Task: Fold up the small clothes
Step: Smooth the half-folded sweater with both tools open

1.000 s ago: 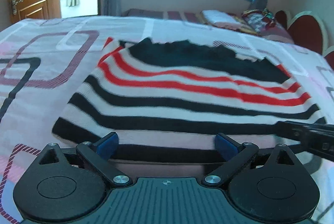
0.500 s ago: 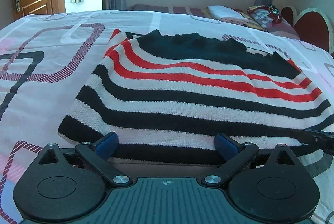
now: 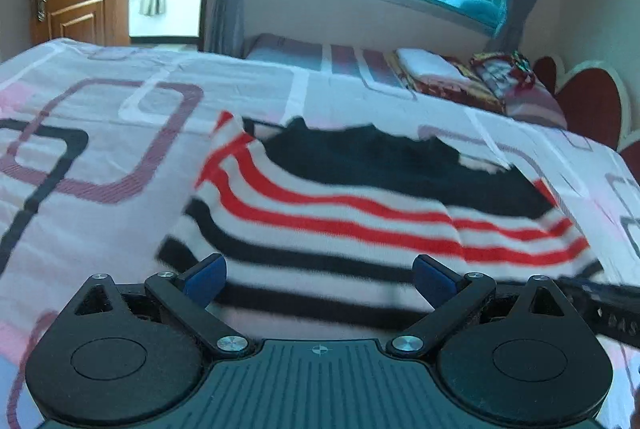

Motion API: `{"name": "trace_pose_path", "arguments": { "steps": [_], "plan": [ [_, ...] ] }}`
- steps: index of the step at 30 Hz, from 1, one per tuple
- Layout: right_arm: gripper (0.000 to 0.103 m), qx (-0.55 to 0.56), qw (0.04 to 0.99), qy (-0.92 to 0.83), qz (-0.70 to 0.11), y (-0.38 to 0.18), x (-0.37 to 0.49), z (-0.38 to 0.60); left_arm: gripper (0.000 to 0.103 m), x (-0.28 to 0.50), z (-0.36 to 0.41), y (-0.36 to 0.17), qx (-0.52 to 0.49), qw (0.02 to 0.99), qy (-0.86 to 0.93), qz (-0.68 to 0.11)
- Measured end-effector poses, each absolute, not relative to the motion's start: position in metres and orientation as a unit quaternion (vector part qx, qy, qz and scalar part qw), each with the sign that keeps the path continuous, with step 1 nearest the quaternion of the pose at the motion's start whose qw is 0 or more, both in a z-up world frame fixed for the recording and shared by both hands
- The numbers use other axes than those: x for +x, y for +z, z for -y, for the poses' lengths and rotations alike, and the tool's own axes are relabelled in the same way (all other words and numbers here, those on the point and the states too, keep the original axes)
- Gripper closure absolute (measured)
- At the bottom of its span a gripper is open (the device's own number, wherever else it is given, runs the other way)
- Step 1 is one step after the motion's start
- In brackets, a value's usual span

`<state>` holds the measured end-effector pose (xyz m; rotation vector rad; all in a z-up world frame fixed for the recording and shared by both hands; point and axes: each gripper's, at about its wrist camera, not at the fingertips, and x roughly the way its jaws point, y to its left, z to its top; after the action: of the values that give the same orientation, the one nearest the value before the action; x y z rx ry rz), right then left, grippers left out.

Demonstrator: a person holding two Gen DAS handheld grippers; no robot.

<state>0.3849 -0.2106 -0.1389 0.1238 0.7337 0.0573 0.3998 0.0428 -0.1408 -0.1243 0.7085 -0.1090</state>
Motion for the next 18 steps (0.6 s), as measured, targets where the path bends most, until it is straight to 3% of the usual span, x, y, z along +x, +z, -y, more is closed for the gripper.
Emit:
{"name": "trace_pose_path", "arguments": {
  "steps": [10, 18],
  "plan": [
    [0.073, 0.045, 0.932, 0.042, -0.357, -0.142, 0.419, 0.197, 0.004, 0.437, -0.053, -0.178, -0.018, 0.928, -0.015, -0.373],
    [0.074, 0.015, 0.924, 0.050, -0.379, -0.169, 0.436, 0.187, 0.001, 0.438, -0.055, -0.177, -0.026, 0.926, -0.018, -0.376]
  ]
}}
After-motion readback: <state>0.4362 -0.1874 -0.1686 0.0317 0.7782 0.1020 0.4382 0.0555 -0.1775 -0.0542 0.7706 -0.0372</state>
